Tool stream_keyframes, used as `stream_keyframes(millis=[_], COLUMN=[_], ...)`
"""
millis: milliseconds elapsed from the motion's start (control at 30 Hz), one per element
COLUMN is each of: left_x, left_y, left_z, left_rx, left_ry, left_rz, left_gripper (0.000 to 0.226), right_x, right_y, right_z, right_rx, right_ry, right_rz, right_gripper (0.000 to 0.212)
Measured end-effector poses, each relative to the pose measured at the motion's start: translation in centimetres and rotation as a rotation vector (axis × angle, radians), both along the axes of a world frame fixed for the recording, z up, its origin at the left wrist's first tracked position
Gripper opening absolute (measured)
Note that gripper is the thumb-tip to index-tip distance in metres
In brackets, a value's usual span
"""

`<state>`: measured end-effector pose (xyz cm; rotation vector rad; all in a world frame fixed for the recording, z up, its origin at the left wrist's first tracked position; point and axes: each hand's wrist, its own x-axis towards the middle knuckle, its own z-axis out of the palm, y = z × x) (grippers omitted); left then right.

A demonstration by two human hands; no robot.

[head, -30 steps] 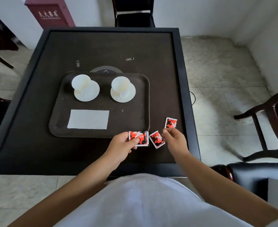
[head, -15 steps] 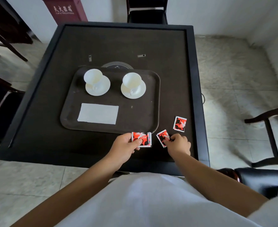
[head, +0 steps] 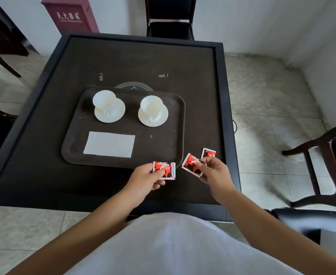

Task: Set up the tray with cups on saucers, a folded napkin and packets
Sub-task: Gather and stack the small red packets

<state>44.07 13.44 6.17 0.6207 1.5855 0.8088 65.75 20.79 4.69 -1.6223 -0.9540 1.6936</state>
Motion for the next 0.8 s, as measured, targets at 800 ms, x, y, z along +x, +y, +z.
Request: stream_keyframes(millis=[800], left_x=[1.1], left_y=[1.2], left_z=[0.7], left_rx=[0.017], left_ry=[-0.003], left_rz=[-0.114], left_gripper=[0.017], right_x=[-4.2], right_y=[-0.2], right_z=[2.7], right_rx=[0.125], right_ry=[-0.118], right_rz=[0.295], right_gripper=[0.012])
